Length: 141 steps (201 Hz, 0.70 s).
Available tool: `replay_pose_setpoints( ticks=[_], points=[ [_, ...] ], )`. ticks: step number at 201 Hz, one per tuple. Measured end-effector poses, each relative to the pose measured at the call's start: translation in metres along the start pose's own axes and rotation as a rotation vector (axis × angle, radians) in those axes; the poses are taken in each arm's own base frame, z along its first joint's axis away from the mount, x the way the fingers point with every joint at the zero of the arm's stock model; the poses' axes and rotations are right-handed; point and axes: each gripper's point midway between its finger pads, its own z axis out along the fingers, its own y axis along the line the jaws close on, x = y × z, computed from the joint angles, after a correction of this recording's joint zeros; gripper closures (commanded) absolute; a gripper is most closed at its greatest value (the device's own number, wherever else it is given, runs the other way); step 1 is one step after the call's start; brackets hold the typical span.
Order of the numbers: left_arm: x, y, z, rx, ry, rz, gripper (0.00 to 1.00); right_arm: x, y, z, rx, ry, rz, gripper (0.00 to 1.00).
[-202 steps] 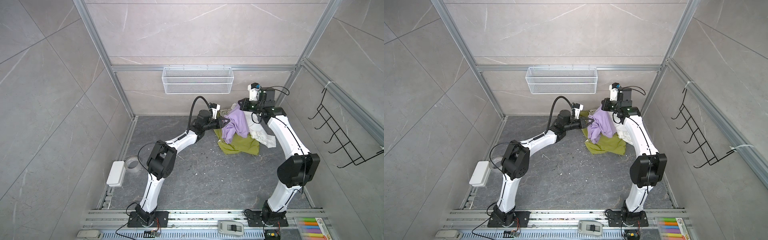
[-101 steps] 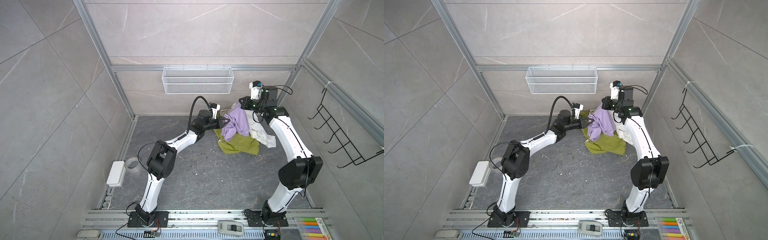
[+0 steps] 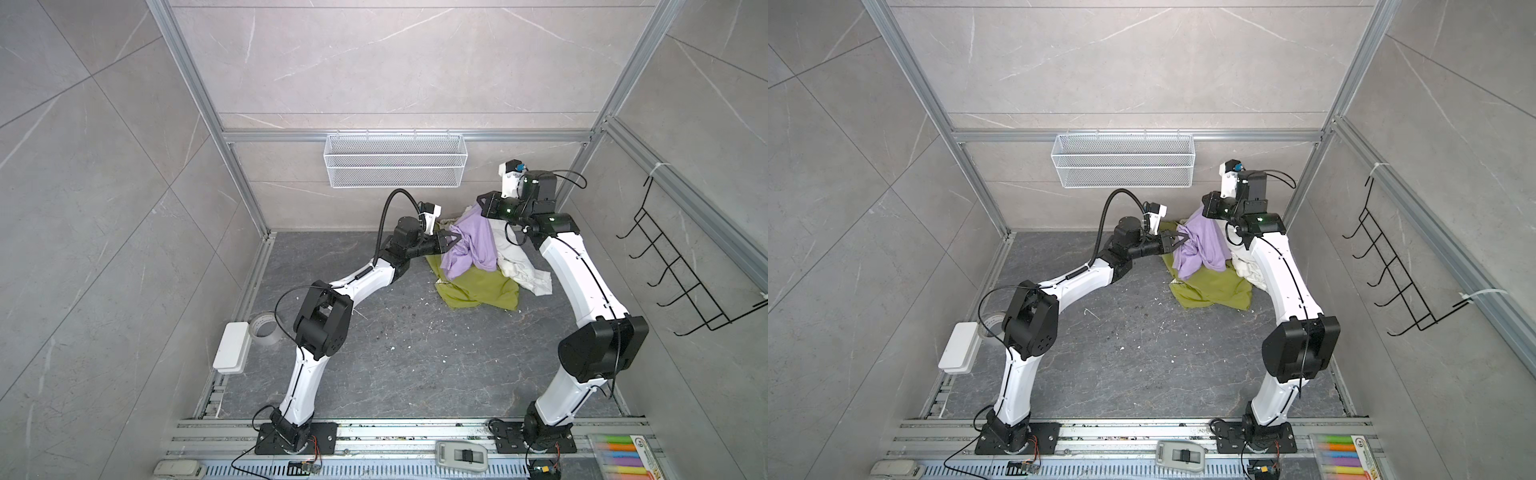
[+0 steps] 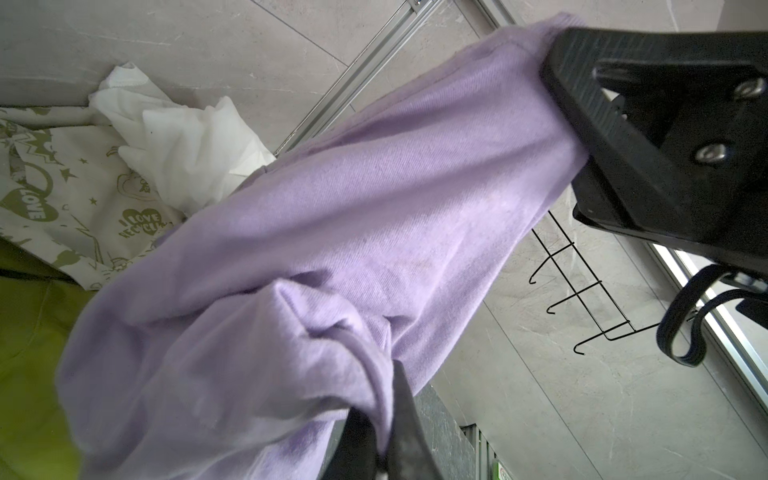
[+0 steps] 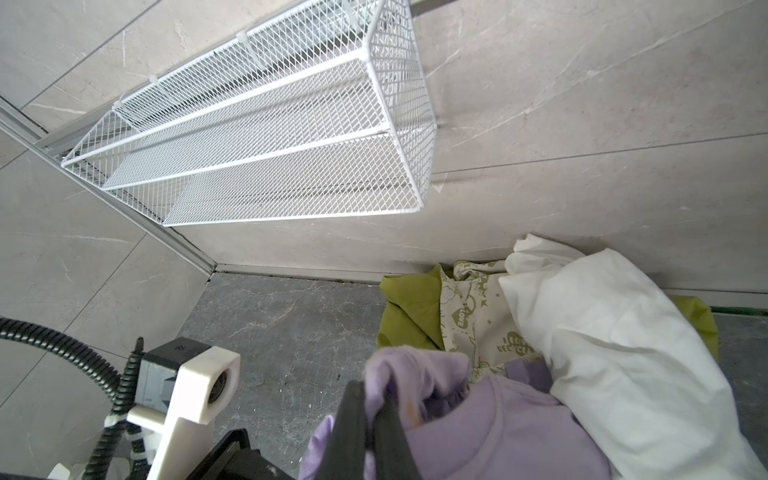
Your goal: Pick out a specific cloth from the pile
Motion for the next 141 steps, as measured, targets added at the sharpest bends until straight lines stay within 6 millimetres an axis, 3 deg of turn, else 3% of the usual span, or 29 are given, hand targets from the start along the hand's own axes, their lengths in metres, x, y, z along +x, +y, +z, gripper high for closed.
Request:
replay_pose_setpoints(
  ticks=[141],
  points=[
    [-0.005,-0.010,0.002,0.017,-0.009,0.021,1.00,-0.015,0.020,-0.015,-0.031,-0.043,-0.023,1.00]
  ],
)
